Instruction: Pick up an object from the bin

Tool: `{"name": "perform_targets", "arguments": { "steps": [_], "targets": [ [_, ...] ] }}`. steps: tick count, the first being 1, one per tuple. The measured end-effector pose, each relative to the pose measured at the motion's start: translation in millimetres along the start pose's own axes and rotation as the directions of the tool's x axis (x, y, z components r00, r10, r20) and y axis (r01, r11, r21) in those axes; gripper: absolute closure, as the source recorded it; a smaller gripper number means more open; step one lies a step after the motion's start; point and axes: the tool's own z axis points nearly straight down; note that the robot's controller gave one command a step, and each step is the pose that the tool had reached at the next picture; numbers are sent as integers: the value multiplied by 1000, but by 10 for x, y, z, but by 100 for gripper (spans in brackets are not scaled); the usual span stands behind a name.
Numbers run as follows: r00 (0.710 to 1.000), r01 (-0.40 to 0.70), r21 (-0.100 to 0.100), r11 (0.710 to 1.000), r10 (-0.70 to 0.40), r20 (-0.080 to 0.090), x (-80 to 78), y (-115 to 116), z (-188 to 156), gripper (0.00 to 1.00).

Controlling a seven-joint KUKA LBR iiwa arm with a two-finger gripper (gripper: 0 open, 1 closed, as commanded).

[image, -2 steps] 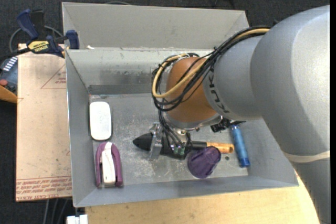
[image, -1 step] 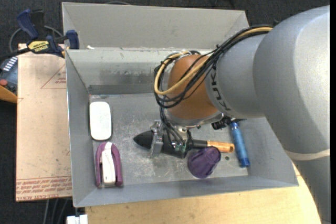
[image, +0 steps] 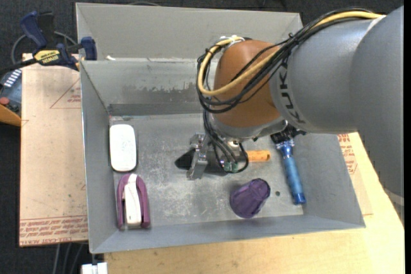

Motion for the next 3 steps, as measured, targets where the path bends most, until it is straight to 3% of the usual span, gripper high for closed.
{"name": "perform_targets", "arguments": {
  "steps": [1, 2, 3],
  "targets": [
    [1000, 11, -6, 1000, -11, 11, -101, -8, 413, 100],
    [1000, -12, -1, 1000, 12, -1, -41, 2, -148, 100],
    [1000, -6, -5, 1000, 6, 10, -159, 69, -136, 100]
  ]
}}
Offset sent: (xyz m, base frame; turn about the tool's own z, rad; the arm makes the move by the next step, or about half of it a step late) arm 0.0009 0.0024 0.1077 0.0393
